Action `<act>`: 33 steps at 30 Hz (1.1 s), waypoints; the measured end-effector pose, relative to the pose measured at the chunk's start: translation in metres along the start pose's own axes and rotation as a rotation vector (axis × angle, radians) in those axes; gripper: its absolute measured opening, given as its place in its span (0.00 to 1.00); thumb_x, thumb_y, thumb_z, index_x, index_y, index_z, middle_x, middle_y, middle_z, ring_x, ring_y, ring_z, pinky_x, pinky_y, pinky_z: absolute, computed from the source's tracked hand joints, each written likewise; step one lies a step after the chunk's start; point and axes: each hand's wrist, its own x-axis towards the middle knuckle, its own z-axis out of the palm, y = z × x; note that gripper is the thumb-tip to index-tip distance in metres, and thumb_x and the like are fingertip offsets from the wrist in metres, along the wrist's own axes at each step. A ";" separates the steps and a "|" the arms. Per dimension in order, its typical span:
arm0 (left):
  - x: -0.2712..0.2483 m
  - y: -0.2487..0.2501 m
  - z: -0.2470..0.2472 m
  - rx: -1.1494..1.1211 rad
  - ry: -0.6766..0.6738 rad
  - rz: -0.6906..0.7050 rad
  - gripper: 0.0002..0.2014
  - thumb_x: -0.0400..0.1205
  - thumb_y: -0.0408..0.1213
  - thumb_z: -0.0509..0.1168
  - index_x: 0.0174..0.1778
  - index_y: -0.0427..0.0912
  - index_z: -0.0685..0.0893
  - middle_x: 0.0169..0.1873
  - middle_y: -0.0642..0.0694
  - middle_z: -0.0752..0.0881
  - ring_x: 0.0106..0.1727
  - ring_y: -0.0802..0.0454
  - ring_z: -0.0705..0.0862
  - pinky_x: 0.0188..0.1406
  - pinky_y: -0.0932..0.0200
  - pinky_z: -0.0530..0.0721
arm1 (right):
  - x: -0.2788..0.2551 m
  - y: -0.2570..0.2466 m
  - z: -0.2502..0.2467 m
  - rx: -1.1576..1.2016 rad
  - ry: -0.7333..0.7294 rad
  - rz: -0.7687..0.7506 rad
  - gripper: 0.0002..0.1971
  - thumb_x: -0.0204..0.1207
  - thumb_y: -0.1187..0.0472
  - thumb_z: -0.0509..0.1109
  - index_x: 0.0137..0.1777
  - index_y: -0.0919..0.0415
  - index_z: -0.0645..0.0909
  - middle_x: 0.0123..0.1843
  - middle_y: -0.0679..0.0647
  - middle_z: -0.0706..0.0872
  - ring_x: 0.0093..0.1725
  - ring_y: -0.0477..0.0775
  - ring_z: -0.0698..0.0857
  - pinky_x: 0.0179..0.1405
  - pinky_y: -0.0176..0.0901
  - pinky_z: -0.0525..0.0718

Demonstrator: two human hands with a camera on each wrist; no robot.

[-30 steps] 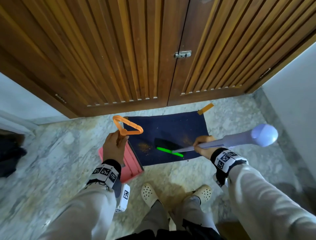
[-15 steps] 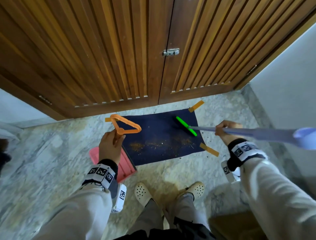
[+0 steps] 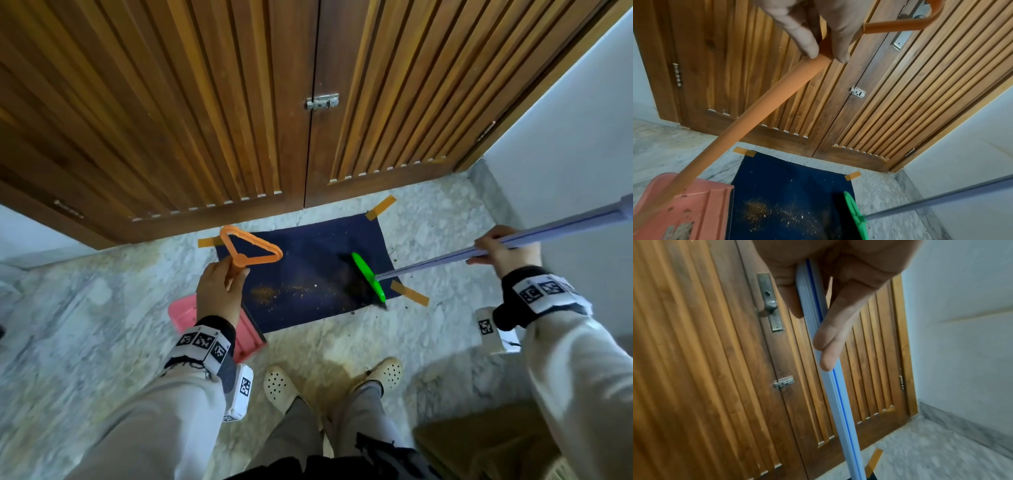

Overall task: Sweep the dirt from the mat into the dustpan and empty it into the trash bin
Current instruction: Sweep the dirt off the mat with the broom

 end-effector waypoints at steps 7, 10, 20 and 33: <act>-0.001 -0.001 0.007 -0.032 -0.012 0.087 0.11 0.80 0.37 0.65 0.56 0.38 0.84 0.42 0.45 0.79 0.45 0.50 0.77 0.50 0.57 0.75 | -0.008 0.058 0.053 -0.062 -0.115 0.226 0.11 0.66 0.63 0.69 0.29 0.48 0.73 0.36 0.57 0.81 0.29 0.43 0.84 0.48 0.53 0.88; 0.001 -0.002 0.002 -0.004 0.011 0.125 0.11 0.79 0.36 0.66 0.53 0.34 0.84 0.40 0.45 0.77 0.43 0.50 0.76 0.47 0.57 0.74 | -0.031 0.049 0.085 0.035 -0.153 0.145 0.10 0.64 0.63 0.67 0.25 0.51 0.74 0.32 0.62 0.82 0.33 0.64 0.88 0.44 0.72 0.86; -0.012 -0.020 -0.024 -0.037 0.023 0.027 0.10 0.79 0.34 0.66 0.53 0.33 0.83 0.42 0.45 0.77 0.42 0.52 0.75 0.43 0.67 0.73 | -0.082 0.008 0.153 0.036 -0.239 -0.002 0.11 0.72 0.65 0.65 0.29 0.58 0.69 0.15 0.47 0.80 0.33 0.69 0.88 0.30 0.48 0.78; -0.029 -0.050 -0.076 -0.102 0.078 -0.224 0.04 0.80 0.38 0.65 0.46 0.41 0.80 0.39 0.50 0.79 0.47 0.49 0.77 0.50 0.56 0.72 | -0.068 -0.022 0.144 -0.286 -0.406 -0.097 0.10 0.74 0.62 0.68 0.39 0.70 0.83 0.40 0.68 0.89 0.40 0.67 0.88 0.44 0.54 0.88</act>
